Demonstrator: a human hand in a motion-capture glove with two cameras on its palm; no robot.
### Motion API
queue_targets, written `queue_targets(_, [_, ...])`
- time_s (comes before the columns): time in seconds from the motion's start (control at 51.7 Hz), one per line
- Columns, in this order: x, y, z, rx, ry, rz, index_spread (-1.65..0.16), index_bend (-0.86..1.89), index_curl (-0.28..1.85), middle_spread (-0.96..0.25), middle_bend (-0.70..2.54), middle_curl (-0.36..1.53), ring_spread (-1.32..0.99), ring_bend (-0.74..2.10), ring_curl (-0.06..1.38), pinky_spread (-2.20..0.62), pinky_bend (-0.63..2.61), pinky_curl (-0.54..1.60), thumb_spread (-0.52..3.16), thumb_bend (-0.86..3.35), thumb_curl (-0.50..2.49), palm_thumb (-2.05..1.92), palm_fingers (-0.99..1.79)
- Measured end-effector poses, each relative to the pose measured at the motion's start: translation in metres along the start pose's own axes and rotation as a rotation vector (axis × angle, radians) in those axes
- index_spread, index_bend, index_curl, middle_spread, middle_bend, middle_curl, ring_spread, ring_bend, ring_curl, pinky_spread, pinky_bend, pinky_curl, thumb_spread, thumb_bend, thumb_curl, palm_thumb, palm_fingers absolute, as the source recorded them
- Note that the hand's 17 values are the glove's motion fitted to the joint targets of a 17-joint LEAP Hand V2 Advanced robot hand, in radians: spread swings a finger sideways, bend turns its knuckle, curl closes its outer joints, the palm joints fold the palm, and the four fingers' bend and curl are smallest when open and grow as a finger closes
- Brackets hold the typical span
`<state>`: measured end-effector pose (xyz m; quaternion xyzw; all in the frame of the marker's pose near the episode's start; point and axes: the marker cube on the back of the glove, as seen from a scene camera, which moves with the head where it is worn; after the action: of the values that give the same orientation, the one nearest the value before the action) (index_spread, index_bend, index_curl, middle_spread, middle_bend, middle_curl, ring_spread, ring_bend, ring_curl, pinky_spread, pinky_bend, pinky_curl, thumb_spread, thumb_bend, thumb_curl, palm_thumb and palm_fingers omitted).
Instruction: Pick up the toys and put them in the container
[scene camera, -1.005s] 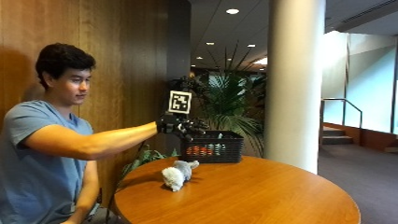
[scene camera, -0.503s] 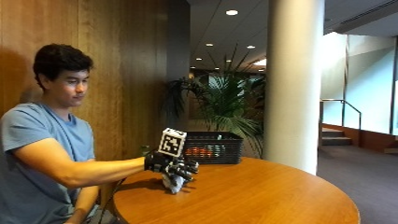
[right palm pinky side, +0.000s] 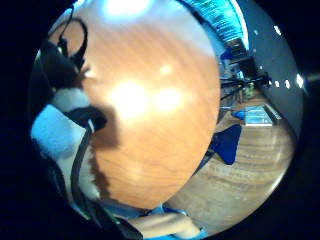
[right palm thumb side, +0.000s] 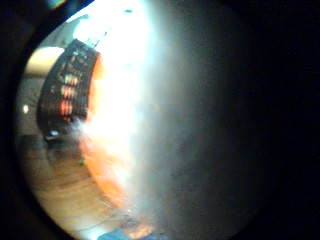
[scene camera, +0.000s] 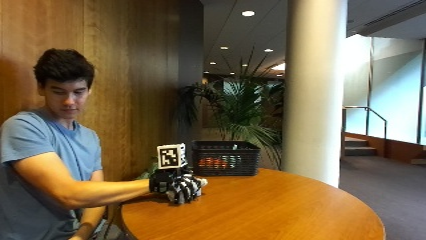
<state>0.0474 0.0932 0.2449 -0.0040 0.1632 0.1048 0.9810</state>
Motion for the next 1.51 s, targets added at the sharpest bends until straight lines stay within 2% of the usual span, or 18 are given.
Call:
queue_targets(0.019, [-0.003,0.005,0.008,0.021,0.009,-0.012,-0.31,0.05,0.02,-0.06,0.61,0.41,-0.15,1.09,0.47,-0.26,1.37,0.30,1.51,0.25,0.34,0.37,0.67])
queue_targets(0.116, [-0.014,0.010,0.022,0.051,-0.053,0.022,-0.32,0.12,0.02,-0.13,0.66,0.45,-0.25,1.17,0.51,-0.33,1.36,0.32,1.54,0.33,0.41,0.53,0.76])
queue_targets(0.232, [0.005,-0.006,0.015,0.003,-0.116,0.092,-0.33,0.16,0.04,-0.21,0.67,0.48,-0.32,1.20,0.54,-0.36,1.33,0.35,1.44,0.35,0.49,0.65,0.80])
queue_targets(0.309, [0.017,-0.013,0.003,-0.011,-0.099,0.040,-0.33,0.16,0.05,-0.24,0.67,0.50,-0.36,1.20,0.54,-0.38,1.31,0.36,1.38,0.35,0.54,0.69,0.81])
queue_targets(0.348, [0.026,-0.018,-0.006,-0.003,-0.065,0.012,-0.34,0.16,0.05,-0.26,0.68,0.51,-0.37,1.20,0.54,-0.38,1.30,0.36,1.36,0.35,0.56,0.71,0.82])
queue_targets(0.425, [0.026,-0.031,-0.040,0.019,-0.137,0.111,-0.34,0.15,0.05,-0.29,0.68,0.53,-0.38,1.20,0.53,-0.39,1.29,0.37,1.31,0.34,0.60,0.72,0.84])
queue_targets(0.541, [0.024,-0.042,-0.084,0.068,-0.108,0.077,-0.34,0.14,0.05,-0.33,0.68,0.55,-0.40,1.21,0.53,-0.40,1.26,0.38,1.26,0.33,0.65,0.74,0.85])
queue_targets(0.638, [0.024,-0.051,-0.120,0.092,-0.097,-0.007,-0.33,0.13,0.03,-0.36,0.69,0.58,-0.40,1.22,0.53,-0.40,1.25,0.38,1.22,0.32,0.69,0.75,0.86])
queue_targets(0.735, [0.009,-0.068,-0.154,0.107,-0.119,0.055,-0.34,0.12,0.02,-0.38,0.70,0.60,-0.40,1.23,0.53,-0.40,1.24,0.39,1.19,0.32,0.72,0.75,0.87])
queue_targets(0.87, [-0.006,-0.092,-0.189,0.107,-0.119,0.063,-0.33,0.12,0.00,-0.41,0.70,0.63,-0.40,1.24,0.53,-0.41,1.21,0.39,1.16,0.31,0.77,0.76,0.88])
queue_targets(0.947, [-0.029,-0.099,-0.212,0.112,-0.212,-0.082,-0.34,0.12,-0.01,-0.42,0.70,0.65,-0.40,1.24,0.53,-0.41,1.21,0.40,1.14,0.30,0.80,0.75,0.88])
queue_targets(1.025, [-0.033,-0.110,-0.216,0.093,-0.133,-0.136,-0.33,0.12,-0.01,-0.43,0.69,0.66,-0.40,1.24,0.52,-0.41,1.21,0.40,1.13,0.30,0.83,0.75,0.88])
queue_targets(1.16, [-0.091,-0.134,-0.235,0.035,-0.252,0.025,-0.33,0.09,-0.02,-0.44,0.68,0.69,-0.40,1.26,0.52,-0.41,1.21,0.41,1.11,0.29,0.87,0.75,0.87])
queue_targets(1.314, [-0.141,-0.137,-0.243,0.063,-0.154,-0.159,-0.32,0.07,-0.02,-0.46,0.69,0.73,-0.40,1.29,0.53,-0.41,1.23,0.42,1.10,0.28,0.91,0.74,0.84])
queue_targets(1.411, [-0.165,-0.143,-0.248,0.053,-0.207,-0.138,-0.32,0.06,-0.02,-0.47,0.71,0.76,-0.40,1.32,0.53,-0.41,1.24,0.42,1.10,0.28,0.94,0.73,0.82])
queue_targets(1.508, [-0.169,-0.142,-0.248,0.070,-0.242,-0.255,-0.31,0.03,-0.03,-0.48,0.74,0.79,-0.39,1.35,0.54,-0.41,1.27,0.43,1.10,0.27,0.95,0.72,0.80])
